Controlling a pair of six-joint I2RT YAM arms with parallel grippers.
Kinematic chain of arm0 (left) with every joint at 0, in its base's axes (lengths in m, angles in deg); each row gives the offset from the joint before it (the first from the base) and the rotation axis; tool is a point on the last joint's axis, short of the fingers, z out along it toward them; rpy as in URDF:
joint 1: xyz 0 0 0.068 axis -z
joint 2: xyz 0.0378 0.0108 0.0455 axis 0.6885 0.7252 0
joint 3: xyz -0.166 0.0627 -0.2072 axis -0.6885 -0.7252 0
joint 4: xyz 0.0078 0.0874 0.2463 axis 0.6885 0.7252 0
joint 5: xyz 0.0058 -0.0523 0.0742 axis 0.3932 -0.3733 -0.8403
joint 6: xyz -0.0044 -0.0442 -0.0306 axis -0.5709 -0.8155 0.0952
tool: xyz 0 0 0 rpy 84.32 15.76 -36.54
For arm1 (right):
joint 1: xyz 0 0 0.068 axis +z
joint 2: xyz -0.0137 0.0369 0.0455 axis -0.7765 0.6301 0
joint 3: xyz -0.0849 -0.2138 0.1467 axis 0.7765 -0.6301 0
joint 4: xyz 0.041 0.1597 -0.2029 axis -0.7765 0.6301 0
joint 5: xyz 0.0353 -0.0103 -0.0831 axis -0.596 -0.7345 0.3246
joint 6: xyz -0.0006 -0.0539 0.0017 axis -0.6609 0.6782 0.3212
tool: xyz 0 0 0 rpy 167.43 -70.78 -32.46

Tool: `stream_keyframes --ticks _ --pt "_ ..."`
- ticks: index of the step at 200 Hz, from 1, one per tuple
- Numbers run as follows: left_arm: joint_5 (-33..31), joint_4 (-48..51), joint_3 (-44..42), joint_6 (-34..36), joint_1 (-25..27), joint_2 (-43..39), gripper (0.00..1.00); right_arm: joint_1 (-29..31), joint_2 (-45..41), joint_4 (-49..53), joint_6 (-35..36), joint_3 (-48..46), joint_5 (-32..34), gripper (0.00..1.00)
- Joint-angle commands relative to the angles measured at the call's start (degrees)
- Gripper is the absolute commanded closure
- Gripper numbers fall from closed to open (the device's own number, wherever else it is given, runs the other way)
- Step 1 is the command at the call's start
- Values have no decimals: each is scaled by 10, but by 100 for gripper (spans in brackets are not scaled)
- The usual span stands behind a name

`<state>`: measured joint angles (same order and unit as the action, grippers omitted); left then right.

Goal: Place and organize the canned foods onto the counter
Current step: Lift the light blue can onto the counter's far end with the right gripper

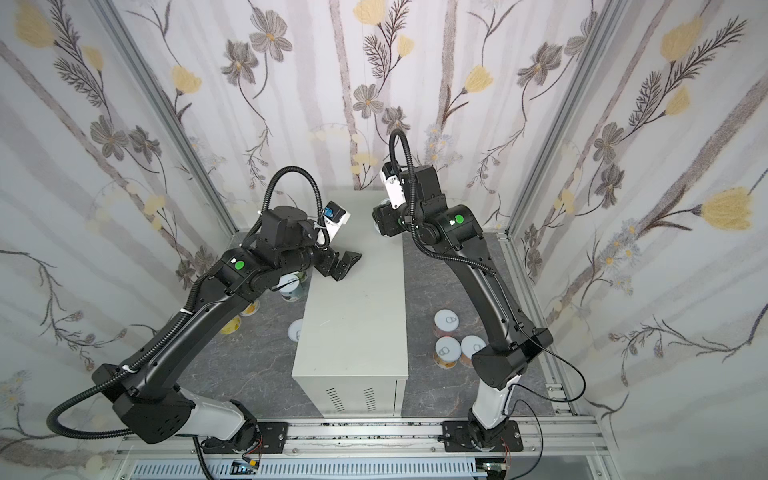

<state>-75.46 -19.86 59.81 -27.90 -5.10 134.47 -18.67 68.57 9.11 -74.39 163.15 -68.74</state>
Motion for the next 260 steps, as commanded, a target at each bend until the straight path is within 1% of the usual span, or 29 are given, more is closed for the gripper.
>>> stream_keyframes --ticks 1,29,39,63,70,83,91,107,123,148,177,183,189,206,214,232,250,260 --pt "-2 9 6 10 2 3 0 2 9 21 13 1 -12 28" --pt "-2 9 3 8 2 0 0 2 14 16 14 1 -18 23" --pt "-3 9 1 7 2 -2 0 2 16 15 13 1 -21 19" --pt "-10 9 -4 -1 3 -5 0 3 20 9 12 1 -19 19" --pt "-13 9 -6 -3 3 -8 0 3 20 8 13 1 -20 17" --pt "-16 9 -11 -5 3 -14 0 2 19 5 15 1 -24 7" --pt "-18 7 -16 -5 3 -20 0 2 16 3 17 -2 -25 4" --pt "-23 -1 -31 -6 3 -37 0 1 1 -11 19 -23 -20 3" --pt "-31 -2 -41 -7 3 -54 0 -1 -21 -28 19 -54 -17 3" --pt "-35 -6 -50 -7 3 -81 0 -4 -58 -60 19 -114 -18 5" --pt "-26 -13 -50 -26 3 -104 0 -5 -74 -74 16 -147 -18 6" --pt "-22 -16 -50 -31 3 -105 0 -6 -75 -76 16 -150 -17 6" --pt "-19 -18 -52 -36 3 -121 0 -7 -75 -80 15 -154 -15 7" --pt "-15 -24 -60 -41 3 -131 0 -8 -75 -94 14 -165 -11 11" --pt "-18 -24 -62 -42 3 -134 0 -8 -74 -99 14 -166 -14 13" --pt "-24 -22 -65 -44 3 -137 0 -10 -71 -114 14 -166 -21 16" --pt "-32 -24 -66 -53 3 -136 0 -16 -65 -126 11 -162 -30 21" --pt "-37 -22 -61 -59 3 -134 0 -21 -61 -134 8 -162 -34 22"
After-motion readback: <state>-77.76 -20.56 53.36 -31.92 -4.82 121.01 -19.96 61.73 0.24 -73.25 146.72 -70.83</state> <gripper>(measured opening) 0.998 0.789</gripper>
